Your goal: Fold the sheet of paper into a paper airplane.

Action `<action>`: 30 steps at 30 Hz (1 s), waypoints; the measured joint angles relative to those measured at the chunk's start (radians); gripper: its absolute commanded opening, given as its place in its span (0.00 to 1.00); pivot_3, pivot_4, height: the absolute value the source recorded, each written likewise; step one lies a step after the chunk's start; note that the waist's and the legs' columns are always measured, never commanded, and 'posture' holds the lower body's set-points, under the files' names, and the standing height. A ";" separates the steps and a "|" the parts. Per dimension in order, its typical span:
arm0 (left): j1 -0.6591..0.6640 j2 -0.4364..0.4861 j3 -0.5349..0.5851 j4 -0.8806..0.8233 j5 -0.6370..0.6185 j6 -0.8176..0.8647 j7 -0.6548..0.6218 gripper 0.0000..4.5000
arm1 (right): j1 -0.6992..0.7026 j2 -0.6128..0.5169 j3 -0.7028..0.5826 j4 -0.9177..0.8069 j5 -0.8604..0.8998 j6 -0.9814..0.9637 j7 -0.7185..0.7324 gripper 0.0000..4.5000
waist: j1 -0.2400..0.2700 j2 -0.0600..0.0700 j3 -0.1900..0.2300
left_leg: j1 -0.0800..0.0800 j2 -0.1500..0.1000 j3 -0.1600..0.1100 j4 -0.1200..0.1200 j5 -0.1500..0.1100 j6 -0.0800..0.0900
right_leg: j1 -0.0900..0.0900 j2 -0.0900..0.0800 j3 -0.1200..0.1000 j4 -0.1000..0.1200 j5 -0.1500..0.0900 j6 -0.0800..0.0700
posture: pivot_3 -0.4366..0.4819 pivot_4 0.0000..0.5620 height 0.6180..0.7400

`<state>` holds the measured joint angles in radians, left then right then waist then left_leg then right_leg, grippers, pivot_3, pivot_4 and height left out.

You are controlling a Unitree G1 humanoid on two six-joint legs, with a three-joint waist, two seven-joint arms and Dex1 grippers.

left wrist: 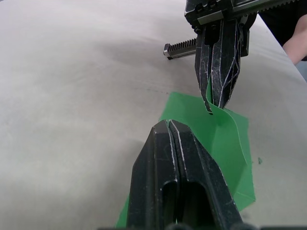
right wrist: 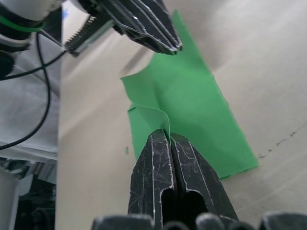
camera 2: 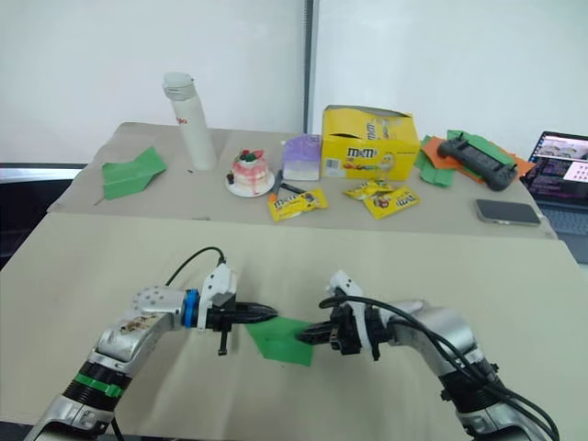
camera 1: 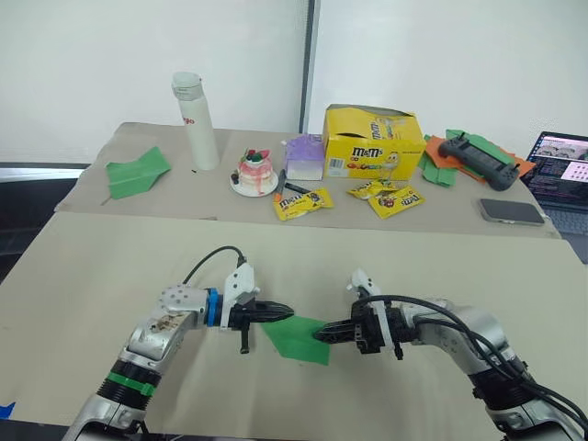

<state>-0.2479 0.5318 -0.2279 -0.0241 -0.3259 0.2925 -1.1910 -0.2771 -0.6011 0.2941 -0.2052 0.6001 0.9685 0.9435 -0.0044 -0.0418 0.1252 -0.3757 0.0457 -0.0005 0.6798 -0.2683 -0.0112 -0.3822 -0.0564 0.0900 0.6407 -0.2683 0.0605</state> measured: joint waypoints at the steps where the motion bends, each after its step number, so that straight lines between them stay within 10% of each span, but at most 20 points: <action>1: 0.003 -0.002 0.000 -0.002 0.000 0.000 0.002 0.01 | 0.000 -0.007 0.004 -0.008 -0.002 0.003 -0.008 0.00 | 0.002 0.000 0.000 | 0.000 0.000 0.000 0.000 0.000 0.000 | 0.000 -0.001 0.000 0.000 0.000 0.000 | 0.48 0.27 1.00; 24: 0.042 -0.041 0.038 -0.160 -0.145 0.014 -0.010 0.01 | 0.027 -0.024 -0.021 -0.081 -0.017 0.032 -0.093 0.00 | 0.014 0.003 0.002 | -0.007 -0.001 0.000 0.000 0.000 0.000 | -0.005 -0.001 0.000 -0.002 0.000 0.000 | 0.48 0.27 1.00; 30: 0.069 0.017 -0.082 -0.064 0.046 -0.106 -0.001 0.01 | 0.028 -0.023 -0.030 -0.081 -0.017 0.043 -0.094 0.00 | 0.017 0.005 0.003 | -0.007 -0.001 0.000 0.000 0.000 0.000 | -0.004 -0.001 0.000 -0.007 0.000 0.000 | 0.48 0.27 1.00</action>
<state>-0.1793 0.5485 -0.3094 -0.0878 -0.2797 0.1862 -1.1924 -0.2493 -0.6237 0.2638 -0.2864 0.5836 1.0118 0.8490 0.0121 -0.0372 0.1280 -0.3828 0.0444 -0.0005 0.6797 -0.2682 -0.0112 -0.3859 -0.0572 0.0903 0.6339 -0.2682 0.0601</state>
